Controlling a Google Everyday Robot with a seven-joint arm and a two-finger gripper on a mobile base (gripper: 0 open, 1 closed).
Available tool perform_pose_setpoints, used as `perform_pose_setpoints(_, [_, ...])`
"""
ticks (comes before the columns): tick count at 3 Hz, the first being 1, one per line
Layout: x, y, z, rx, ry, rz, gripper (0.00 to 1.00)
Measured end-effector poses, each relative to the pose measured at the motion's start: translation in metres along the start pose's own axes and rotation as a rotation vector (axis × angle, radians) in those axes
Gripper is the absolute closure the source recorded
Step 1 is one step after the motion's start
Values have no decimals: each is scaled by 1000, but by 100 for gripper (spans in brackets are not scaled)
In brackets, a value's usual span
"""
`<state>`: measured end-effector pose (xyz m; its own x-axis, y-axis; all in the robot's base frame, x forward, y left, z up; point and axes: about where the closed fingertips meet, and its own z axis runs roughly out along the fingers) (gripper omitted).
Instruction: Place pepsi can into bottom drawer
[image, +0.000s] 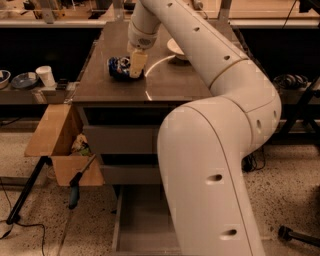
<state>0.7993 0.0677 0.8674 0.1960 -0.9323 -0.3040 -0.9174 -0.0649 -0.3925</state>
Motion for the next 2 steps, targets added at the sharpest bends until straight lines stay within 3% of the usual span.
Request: perform_pose_setpoints(2, [0, 0, 0, 0, 0, 0, 0])
